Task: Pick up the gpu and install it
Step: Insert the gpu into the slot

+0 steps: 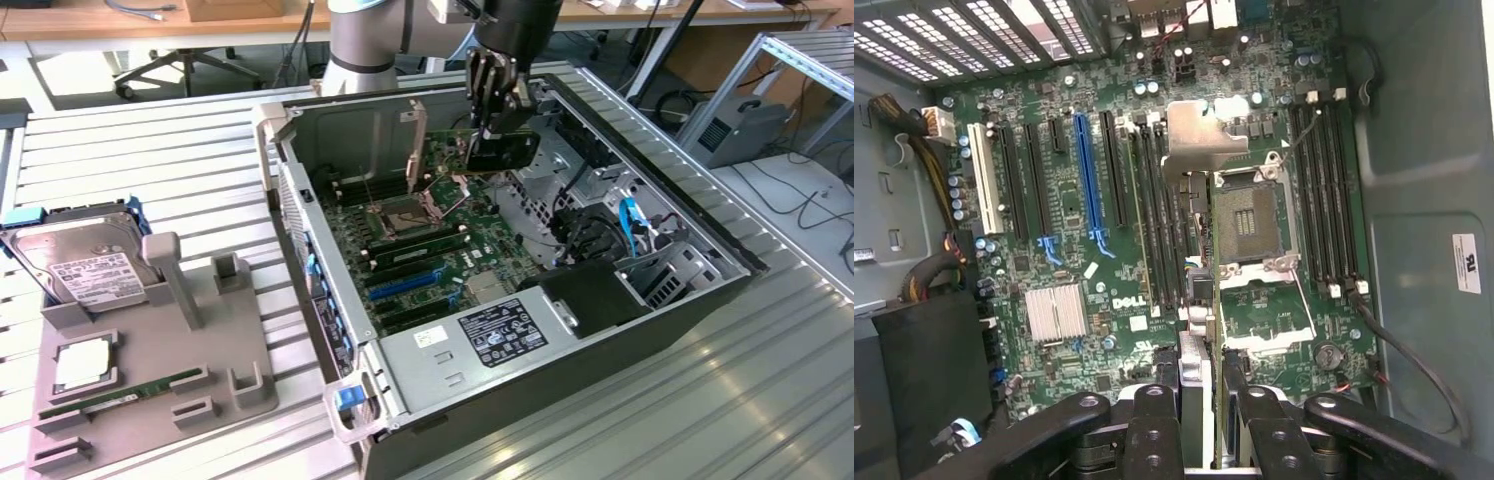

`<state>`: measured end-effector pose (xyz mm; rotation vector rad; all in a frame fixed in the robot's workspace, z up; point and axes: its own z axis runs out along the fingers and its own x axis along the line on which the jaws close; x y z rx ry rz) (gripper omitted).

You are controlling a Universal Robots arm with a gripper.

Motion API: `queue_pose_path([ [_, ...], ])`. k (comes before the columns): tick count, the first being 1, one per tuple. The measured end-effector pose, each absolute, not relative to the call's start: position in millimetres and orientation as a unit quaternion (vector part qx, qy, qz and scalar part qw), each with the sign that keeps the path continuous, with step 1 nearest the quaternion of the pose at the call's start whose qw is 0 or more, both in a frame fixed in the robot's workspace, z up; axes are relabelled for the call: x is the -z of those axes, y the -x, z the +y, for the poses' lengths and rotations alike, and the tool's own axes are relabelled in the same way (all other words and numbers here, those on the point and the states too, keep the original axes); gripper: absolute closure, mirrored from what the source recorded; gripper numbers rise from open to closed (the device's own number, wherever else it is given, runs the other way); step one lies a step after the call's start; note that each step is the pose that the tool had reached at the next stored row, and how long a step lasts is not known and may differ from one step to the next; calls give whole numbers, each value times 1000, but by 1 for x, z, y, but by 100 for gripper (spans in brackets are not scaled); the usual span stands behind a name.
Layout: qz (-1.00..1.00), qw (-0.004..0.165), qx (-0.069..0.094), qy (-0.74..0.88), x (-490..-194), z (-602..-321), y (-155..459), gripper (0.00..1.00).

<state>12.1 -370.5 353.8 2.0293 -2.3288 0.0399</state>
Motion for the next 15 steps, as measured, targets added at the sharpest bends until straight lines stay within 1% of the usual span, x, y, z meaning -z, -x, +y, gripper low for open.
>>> queue_pose_path([
  [15,-745,26,-13,-666,-354,-371,-12,73],
])
